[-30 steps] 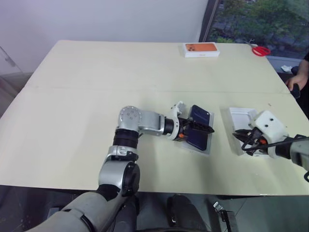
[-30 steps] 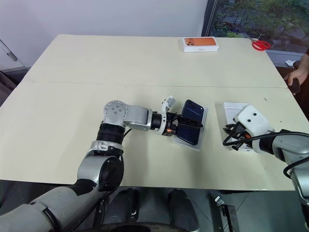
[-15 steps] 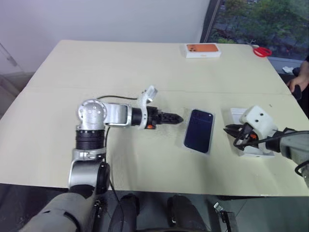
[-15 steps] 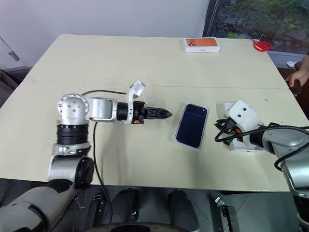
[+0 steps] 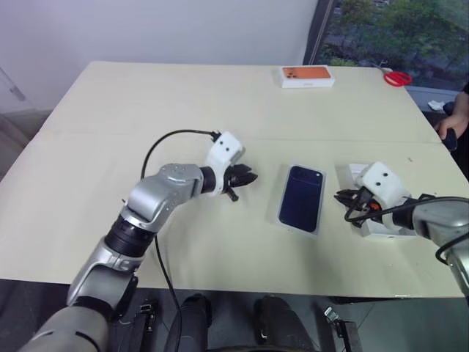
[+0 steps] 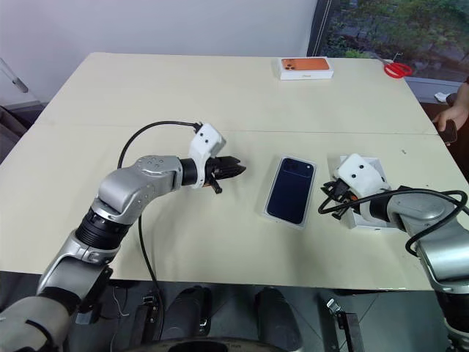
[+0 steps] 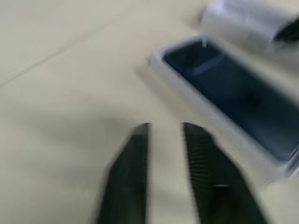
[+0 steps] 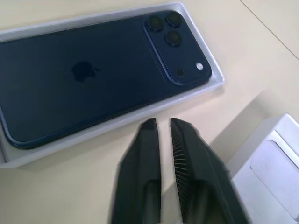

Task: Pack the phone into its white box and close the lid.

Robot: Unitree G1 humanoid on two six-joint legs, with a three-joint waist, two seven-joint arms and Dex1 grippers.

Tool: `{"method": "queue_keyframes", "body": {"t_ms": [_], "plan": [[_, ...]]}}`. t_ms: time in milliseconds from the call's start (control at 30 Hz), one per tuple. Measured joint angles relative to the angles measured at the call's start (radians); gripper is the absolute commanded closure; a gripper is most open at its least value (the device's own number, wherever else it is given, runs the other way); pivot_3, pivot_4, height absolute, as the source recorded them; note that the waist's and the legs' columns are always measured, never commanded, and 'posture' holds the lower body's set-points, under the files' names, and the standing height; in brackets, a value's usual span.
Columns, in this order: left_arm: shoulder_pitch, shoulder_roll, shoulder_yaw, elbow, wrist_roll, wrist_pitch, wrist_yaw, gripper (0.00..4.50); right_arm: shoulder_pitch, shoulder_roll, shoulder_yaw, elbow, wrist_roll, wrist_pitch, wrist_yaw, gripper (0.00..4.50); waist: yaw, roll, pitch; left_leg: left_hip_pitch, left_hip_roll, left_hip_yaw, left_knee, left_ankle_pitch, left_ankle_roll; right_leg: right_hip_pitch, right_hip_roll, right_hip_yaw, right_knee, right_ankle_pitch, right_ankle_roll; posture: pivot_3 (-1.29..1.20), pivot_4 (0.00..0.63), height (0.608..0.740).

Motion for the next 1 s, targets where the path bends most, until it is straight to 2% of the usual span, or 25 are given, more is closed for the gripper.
{"method": "queue_keyframes", "body": {"t_ms": [133, 467, 600, 1000], "plan": [[-0.004, -0.007, -0.069, 0.034, 0.076, -0.071, -0.092, 4.43, 0.002, -0.005, 0.030, -0.001, -0.013, 0.010, -0.003, 4.50, 0.000, 0.000, 0.000, 0.000, 0.000, 0.000, 0.000, 0.000, 0.001, 0.000, 0.000, 0.000, 0.000, 0.000, 0.000, 0.00, 0.150, 0.732], [-0.088, -0.083, -0.219, 0.163, 0.227, -0.121, -0.294, 4.43, 0.035, -0.028, 0.138, -0.041, -0.077, 0.014, -0.005, 4.50, -0.002, 0.000, 0.000, 0.000, 0.000, 0.000, 0.001, -0.001, 0.002, 0.000, 0.001, 0.000, 0.000, 0.000, 0.000, 0.00, 0.150, 0.732], [-0.093, -0.145, -0.221, 0.205, 0.245, -0.123, -0.329, 4.43, 0.035, -0.017, 0.158, -0.057, -0.077, 0.017, -0.004, 4.50, -0.001, 0.000, 0.000, 0.000, 0.000, 0.000, 0.001, -0.001, 0.002, 0.000, 0.001, 0.000, 0.000, 0.000, 0.000, 0.00, 0.150, 0.732], [-0.104, -0.203, -0.225, 0.222, 0.307, -0.116, -0.368, 4.43, 0.067, -0.027, 0.137, -0.059, -0.077, 0.019, 0.018, 4.50, 0.003, 0.000, 0.000, 0.000, 0.000, -0.001, 0.002, -0.001, 0.002, 0.001, 0.001, 0.000, 0.000, 0.000, 0.000, 0.00, 0.150, 0.732]]}}
